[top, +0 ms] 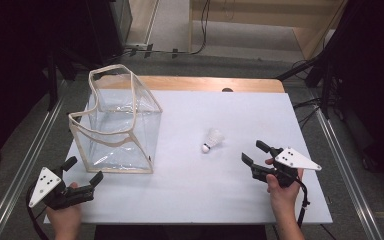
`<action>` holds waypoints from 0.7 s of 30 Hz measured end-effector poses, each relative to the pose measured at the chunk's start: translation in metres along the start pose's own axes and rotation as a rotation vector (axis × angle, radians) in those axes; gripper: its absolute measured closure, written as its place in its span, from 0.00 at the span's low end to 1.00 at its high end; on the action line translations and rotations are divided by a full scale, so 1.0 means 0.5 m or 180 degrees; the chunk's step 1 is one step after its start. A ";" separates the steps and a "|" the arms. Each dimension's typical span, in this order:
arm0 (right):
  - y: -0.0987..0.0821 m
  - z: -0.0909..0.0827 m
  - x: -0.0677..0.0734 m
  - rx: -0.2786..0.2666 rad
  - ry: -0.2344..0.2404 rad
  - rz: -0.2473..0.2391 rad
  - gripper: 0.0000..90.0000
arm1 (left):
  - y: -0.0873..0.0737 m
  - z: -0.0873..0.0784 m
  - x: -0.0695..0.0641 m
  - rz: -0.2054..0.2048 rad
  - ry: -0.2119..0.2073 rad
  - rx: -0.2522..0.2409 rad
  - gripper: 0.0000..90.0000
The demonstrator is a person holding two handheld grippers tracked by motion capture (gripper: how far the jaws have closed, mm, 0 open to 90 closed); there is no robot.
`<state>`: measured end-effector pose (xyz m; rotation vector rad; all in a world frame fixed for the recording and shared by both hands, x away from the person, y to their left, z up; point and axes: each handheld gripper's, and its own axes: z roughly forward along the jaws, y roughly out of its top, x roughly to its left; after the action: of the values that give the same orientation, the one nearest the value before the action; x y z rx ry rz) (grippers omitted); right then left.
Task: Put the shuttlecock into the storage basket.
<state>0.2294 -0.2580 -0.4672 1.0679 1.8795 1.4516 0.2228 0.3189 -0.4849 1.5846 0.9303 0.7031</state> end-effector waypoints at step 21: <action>0.023 0.100 0.050 0.0557 0.0289 -0.0206 0.97 | 0.000 0.000 0.001 0.0001 0.0000 -0.0004 0.00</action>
<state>0.2585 -0.2091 -0.4689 1.0248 2.1177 1.3393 0.2227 0.3192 -0.4848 1.5837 0.9294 0.7037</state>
